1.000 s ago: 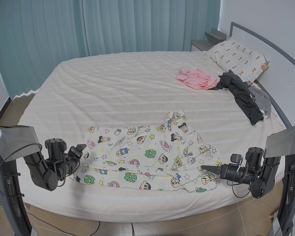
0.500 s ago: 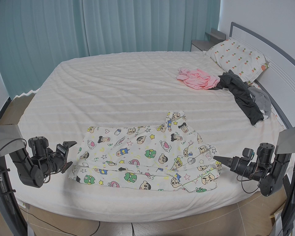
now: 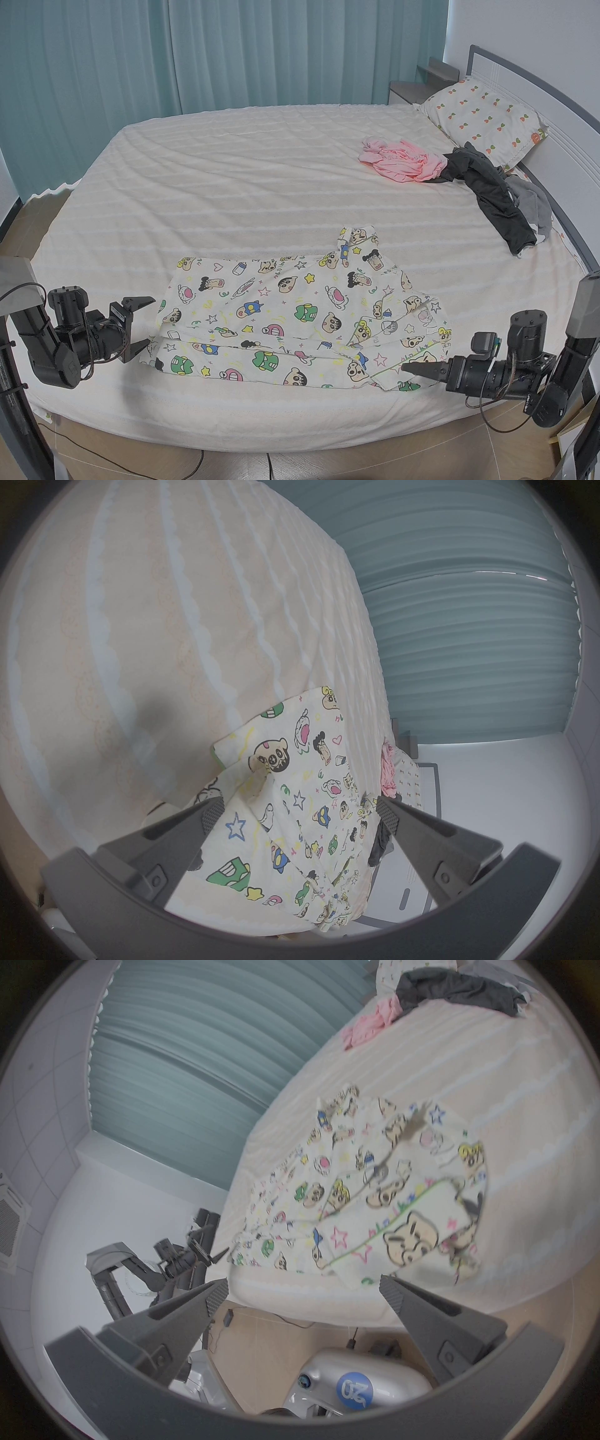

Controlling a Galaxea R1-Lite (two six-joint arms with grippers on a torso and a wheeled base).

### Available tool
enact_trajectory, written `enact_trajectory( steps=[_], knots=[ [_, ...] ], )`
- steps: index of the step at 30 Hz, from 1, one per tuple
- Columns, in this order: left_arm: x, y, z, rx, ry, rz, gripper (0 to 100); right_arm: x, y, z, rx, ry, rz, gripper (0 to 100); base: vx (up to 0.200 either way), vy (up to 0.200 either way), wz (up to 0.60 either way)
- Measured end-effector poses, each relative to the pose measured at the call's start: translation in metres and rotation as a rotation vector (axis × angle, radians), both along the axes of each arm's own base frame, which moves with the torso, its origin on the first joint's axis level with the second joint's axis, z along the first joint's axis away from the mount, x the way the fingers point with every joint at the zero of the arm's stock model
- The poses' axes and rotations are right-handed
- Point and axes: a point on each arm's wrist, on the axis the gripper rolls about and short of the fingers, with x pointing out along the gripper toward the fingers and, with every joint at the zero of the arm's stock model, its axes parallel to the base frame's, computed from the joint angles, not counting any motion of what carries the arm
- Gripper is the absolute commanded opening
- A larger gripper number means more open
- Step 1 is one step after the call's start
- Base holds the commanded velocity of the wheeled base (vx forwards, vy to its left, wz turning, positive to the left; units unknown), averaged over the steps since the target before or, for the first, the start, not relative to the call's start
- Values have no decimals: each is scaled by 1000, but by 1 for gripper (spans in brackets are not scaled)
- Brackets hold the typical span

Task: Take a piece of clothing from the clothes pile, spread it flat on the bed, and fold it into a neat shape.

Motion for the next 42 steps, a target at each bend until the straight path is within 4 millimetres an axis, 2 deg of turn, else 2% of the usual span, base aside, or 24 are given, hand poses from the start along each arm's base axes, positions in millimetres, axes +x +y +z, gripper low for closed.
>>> enact_trajectory(
  steps=[5,9,24,25,37,42],
  knots=[
    [-1,0,-1,8,-2,-4,100,-1,18,-19,-71,67,-25,100,0,0,0],
    [-1,-1,-3,33,-3,-7,100,2,28,-30,-58,131,-48,100,0,0,0],
    [1,-6,-10,62,16,3,100,22,40,-39,-6,160,-131,100,0,0,0],
    [1,-6,-10,62,17,3,100,23,41,-39,-6,160,-132,0,0,0,0],
    [1,-6,-11,63,17,5,100,24,46,-40,-12,147,-139,0,0,0,0],
    [2,-6,-11,64,16,4,100,22,51,-34,7,116,-122,0,0,0,0]
  ],
)
